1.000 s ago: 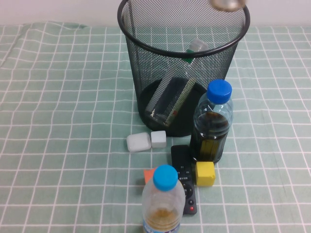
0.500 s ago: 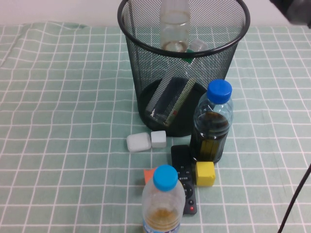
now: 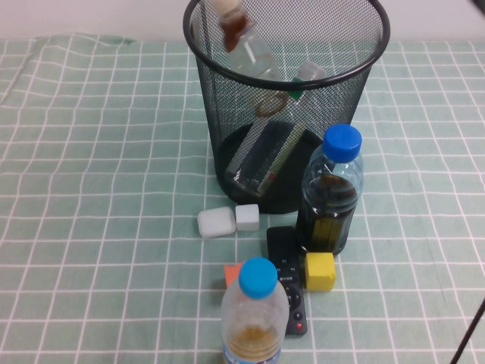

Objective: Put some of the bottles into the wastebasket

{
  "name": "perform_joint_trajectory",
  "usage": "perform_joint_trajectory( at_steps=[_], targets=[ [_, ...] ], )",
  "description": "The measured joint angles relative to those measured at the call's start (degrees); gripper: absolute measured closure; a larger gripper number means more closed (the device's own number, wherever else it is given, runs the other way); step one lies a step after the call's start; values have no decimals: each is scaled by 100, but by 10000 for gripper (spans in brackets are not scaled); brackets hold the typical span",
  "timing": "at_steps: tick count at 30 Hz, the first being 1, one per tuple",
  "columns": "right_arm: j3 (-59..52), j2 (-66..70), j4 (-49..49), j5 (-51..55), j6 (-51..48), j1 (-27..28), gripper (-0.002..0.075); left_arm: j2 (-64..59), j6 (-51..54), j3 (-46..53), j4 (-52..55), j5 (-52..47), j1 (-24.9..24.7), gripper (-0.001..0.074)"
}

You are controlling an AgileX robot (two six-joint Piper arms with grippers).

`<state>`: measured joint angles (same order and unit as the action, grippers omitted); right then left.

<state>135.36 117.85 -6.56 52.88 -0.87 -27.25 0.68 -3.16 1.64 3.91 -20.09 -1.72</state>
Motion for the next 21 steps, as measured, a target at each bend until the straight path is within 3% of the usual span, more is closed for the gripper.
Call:
perform_joint_trajectory(
  at_steps=[4, 7, 14, 21],
  targets=[
    [14, -484, 221, 862, 142, 0, 595, 0, 0, 0, 0, 0, 0, 740],
    [13, -735, 453, 1299, 396, 0, 688, 0, 0, 0, 0, 0, 0, 740],
    [13, -1131, 1599, 1940, 1290, 0, 725, 0, 0, 0, 0, 0, 0, 740],
    [13, -1485, 1922, 1990, 1088, 23, 729, 0, 0, 0, 0, 0, 0, 740]
  ],
)
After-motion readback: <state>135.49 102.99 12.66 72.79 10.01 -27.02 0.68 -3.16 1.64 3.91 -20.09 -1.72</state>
